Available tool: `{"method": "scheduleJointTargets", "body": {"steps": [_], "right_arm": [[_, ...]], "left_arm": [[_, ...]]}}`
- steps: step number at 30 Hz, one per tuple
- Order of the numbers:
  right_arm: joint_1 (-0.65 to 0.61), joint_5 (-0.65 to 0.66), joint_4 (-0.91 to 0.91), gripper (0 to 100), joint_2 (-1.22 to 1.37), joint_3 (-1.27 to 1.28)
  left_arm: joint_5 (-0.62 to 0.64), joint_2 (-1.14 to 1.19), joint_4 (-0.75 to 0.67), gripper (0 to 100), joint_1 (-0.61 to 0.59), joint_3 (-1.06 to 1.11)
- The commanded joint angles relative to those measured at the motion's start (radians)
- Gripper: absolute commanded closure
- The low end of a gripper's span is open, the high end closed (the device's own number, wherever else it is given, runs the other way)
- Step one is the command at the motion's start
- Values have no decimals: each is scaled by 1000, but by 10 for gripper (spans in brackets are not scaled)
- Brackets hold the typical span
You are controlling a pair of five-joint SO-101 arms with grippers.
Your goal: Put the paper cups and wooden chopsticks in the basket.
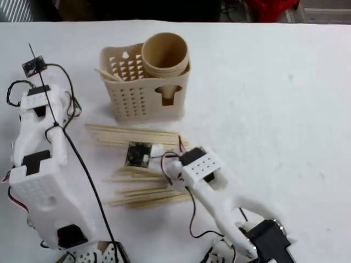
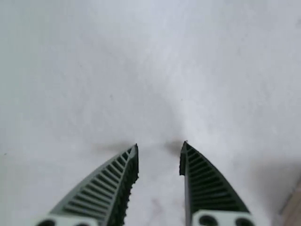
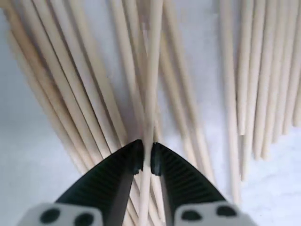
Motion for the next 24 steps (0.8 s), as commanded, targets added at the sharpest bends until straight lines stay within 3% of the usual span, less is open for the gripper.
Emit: {"method": "scheduleJointTargets", "body": {"steps": [1,16,24], "right_arm": [[13,-14,-12,980,-16,-41],[7,-313,70,979,-601,-48],[7,-512,-1,979,-590,-382]], "left_arm": [[-11,-5,-18,841,25,-12],[-11,-5,-18,841,25,-11],[-11,-5,-18,841,25,-9]]}}
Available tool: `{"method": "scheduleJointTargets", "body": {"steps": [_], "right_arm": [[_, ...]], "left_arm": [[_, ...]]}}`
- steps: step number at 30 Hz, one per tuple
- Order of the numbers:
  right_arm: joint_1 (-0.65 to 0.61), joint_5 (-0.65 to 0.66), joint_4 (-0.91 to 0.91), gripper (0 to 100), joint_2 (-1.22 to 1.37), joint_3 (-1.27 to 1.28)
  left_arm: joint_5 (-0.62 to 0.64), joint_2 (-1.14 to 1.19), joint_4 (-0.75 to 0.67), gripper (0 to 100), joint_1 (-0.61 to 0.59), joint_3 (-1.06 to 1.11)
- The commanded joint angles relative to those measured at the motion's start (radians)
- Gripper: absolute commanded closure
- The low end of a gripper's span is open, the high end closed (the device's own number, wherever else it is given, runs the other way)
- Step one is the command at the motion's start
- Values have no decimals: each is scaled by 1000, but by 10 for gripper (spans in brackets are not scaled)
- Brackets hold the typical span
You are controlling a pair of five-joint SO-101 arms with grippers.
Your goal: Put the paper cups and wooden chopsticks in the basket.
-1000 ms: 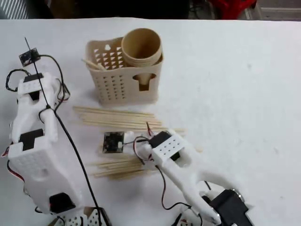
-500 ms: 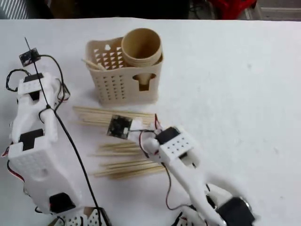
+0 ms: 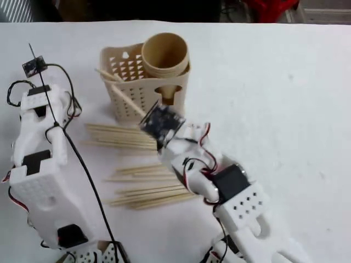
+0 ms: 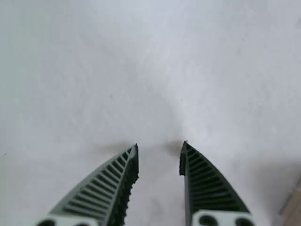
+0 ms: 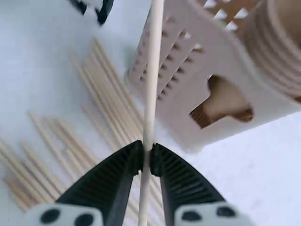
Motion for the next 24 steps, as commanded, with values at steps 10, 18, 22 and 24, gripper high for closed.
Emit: {"method": "scheduleJointTargets", "body": {"steps": [10,18,22,24], "right_arm": [[5,-253,-452,974,420,-657],[5,-253,-616,978,771,-853],[13,-255,-742,980,871,-858],[13,-258,-768,980,891,-853]], "left_arm": [[-11,-5,-12,841,25,-8],[-15,-5,-12,842,25,-6],[-15,-5,-14,842,25,-8],[-15,-5,-17,842,25,-8]]}}
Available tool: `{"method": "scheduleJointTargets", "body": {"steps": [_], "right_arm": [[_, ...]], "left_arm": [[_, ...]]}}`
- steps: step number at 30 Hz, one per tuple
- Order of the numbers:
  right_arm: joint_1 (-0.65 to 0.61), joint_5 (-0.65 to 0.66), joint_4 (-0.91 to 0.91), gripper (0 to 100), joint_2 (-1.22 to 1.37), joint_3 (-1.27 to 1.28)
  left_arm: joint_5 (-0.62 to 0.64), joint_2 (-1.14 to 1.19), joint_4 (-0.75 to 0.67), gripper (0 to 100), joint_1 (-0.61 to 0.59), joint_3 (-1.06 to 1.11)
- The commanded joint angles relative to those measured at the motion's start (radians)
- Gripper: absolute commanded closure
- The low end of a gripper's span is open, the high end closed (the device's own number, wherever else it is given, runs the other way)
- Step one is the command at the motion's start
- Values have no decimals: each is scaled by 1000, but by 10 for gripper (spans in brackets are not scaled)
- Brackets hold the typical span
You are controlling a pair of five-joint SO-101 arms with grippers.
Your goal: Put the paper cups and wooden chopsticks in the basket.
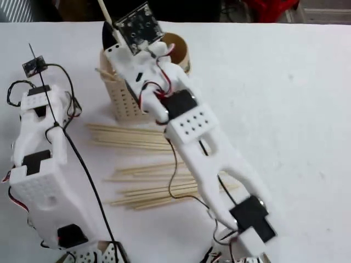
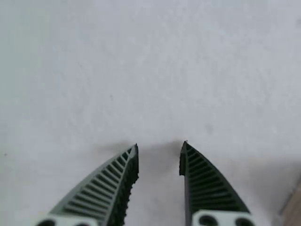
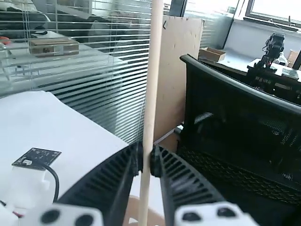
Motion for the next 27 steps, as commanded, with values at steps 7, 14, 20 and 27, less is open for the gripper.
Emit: {"method": "scheduleJointTargets", "body": {"steps": [7,14,20,27], "right_arm": [[8,-18,-222,981,-67,160],[15,-18,-366,981,-173,419],[12,-17,-364,977,-170,431],[18,-18,-305,977,-171,431]], "left_arm": [[-12,-5,-18,842,25,-9],[-12,-5,-18,842,25,-11],[-12,-5,-18,842,25,-8],[-12,-5,-18,842,25,-9]]}}
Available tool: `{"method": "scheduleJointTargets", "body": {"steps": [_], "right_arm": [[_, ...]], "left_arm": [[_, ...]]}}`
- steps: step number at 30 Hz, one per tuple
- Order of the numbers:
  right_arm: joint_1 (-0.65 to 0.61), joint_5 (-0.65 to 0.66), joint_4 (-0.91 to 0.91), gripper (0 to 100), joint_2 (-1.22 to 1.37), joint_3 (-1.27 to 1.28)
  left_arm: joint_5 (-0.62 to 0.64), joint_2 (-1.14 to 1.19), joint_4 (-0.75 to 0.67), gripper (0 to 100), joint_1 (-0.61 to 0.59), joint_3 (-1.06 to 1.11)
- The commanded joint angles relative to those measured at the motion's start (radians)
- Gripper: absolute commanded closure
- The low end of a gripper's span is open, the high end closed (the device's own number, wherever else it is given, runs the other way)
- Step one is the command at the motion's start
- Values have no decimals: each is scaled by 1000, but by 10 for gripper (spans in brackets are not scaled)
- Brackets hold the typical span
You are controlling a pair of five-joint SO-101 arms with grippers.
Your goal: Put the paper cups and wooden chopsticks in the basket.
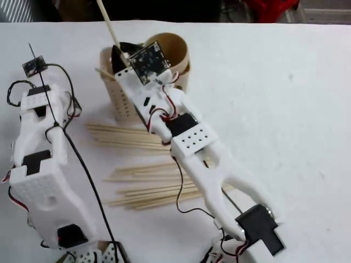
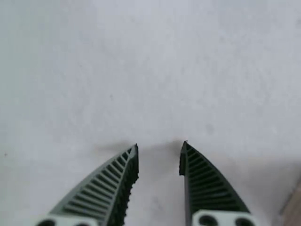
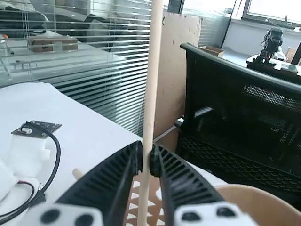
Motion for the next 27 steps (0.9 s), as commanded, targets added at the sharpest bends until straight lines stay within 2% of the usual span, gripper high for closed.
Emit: {"method": "scheduleJointTargets", "body": {"steps": [1,8,11,19,25,27], "right_arm": [[13,-9,36,977,-59,-8],[13,-3,42,977,-65,-6],[13,-2,97,967,-67,-6],[13,-2,242,762,-67,-14],[25,-2,252,814,-102,-12],[35,-2,323,852,-156,-14]], "left_arm": [[-12,-5,-18,842,25,-9],[-12,-5,-18,842,25,-11],[-12,-5,-18,842,25,-11],[-12,-5,-18,842,25,-11],[-12,-5,-18,842,25,-12],[-12,-5,-18,842,25,-12]]}}
